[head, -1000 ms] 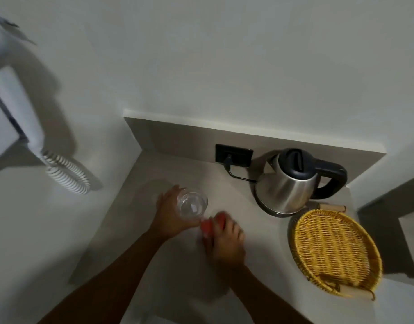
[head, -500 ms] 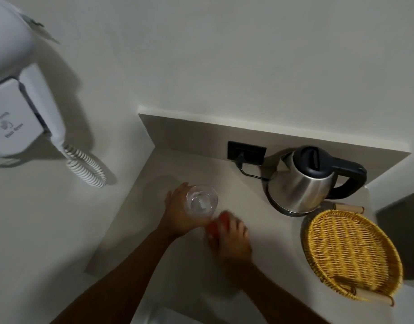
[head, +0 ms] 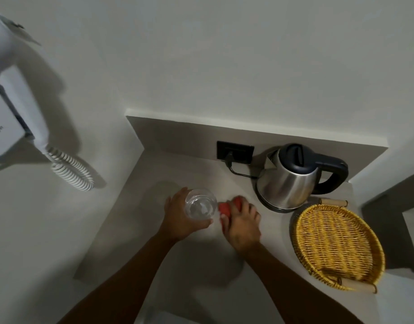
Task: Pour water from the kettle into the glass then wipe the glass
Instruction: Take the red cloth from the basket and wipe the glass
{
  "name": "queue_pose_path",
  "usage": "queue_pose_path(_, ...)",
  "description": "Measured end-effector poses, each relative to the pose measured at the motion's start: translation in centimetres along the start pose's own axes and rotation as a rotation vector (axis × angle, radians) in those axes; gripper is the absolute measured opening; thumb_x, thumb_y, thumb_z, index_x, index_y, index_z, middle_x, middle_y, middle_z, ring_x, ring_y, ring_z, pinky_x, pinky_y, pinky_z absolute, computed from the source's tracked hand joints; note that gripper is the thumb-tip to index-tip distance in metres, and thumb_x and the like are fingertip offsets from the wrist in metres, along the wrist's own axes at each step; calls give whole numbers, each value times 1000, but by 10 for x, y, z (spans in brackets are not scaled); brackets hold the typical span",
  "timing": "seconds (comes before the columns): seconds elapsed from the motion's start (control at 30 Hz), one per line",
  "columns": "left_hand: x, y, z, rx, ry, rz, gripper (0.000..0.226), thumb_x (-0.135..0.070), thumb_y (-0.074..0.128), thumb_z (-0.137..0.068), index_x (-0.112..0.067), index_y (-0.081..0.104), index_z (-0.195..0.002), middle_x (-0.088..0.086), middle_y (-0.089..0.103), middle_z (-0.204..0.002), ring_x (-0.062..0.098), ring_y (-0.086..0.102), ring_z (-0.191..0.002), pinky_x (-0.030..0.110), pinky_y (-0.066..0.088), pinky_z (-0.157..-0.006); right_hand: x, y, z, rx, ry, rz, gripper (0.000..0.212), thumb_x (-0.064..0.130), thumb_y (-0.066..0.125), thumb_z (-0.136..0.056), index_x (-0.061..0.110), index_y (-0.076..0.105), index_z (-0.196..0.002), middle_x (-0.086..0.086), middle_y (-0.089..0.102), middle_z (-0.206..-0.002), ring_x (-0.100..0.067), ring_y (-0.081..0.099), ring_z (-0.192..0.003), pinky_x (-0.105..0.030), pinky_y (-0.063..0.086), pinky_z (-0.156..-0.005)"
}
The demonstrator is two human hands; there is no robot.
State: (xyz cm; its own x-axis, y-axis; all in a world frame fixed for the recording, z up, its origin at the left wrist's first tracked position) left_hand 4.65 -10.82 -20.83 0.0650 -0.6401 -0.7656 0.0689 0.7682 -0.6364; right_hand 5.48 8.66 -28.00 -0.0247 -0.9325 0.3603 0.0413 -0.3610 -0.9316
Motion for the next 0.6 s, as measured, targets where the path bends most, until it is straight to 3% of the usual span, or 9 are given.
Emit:
queue_pose_path(0.17, -6, 10, -5, 7, 7, 6, 85, -40, 101, -54, -17, 64, -127, 3, 70, -127, 25, 65, -123, 60, 44, -112, 13, 16, 57, 115, -235, 9, 51, 67, 29, -92, 44, 38, -136, -4, 35, -148, -32, 38, -125, -47, 34, -101)
queue_pose_path(0.37, -21, 41, -6, 70, 60, 33, 85, -37, 101, -50, -23, 64, -125, 0, 72, -123, 23, 67, -118, 57, 47, -109, -48, -16, 77, 38, 34, -19, 48, 63, 37, -90, 46, 41, -135, -5, 37, -144, -29, 42, -123, -47, 45, -98)
queue_pose_path(0.47, -30, 62, -2, 105, 113, 56, 83, -39, 100, -48, -28, 65, -123, -4, 73, -120, 19, 68, -115, 56, 50, -106, -47, -33, 72, -6, 50, -58, 46, 57, 50, -88, 39, 50, -131, -5, 38, -139, -27, 46, -118, -40, 51, -92)
queue_pose_path(0.6, -33, 83, -3, 96, 154, 110, 79, -35, 100, -42, -29, 69, -114, -6, 76, -111, 15, 73, -104, 49, 59, -93, -64, -66, 77, -210, 116, -117, 44, 52, 60, -86, 33, 54, -126, -7, 42, -131, -24, 47, -113, -33, 53, -85)
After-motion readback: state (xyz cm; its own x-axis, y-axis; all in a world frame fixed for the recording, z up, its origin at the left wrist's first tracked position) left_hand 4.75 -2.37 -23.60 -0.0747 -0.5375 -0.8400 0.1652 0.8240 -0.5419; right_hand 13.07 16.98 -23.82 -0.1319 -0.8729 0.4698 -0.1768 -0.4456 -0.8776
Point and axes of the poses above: each hand's wrist, its own z-axis away from the middle knuckle, its own y-axis out of the palm, x = y × z, the point moved 6 cm from there along -z, towards the middle knuckle
